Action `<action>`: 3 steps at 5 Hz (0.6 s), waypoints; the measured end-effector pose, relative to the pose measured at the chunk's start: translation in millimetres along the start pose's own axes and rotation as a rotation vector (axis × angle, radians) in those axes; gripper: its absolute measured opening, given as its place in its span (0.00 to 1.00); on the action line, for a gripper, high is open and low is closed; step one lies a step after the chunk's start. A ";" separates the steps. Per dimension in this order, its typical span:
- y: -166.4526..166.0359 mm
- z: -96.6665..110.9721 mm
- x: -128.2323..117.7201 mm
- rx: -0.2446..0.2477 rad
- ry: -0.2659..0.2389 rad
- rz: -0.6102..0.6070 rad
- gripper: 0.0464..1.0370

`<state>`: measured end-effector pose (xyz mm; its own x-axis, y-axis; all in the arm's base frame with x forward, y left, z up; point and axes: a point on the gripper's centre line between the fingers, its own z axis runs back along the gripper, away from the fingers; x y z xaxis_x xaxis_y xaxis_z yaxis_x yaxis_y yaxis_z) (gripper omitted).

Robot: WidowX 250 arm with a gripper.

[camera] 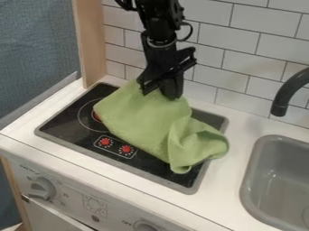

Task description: Unfold the cloth from right to left

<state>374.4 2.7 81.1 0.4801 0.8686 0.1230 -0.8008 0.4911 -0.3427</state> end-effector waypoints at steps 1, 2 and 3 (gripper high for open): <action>14.3 21.1 5.0 -0.015 -0.003 0.032 0.00; 29.4 37.1 -5.2 -0.013 -0.001 0.030 0.00; 46.9 52.7 -18.9 -0.003 0.004 0.016 0.00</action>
<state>308.9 12.8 111.8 0.4684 0.8761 0.1137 -0.8074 0.4768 -0.3474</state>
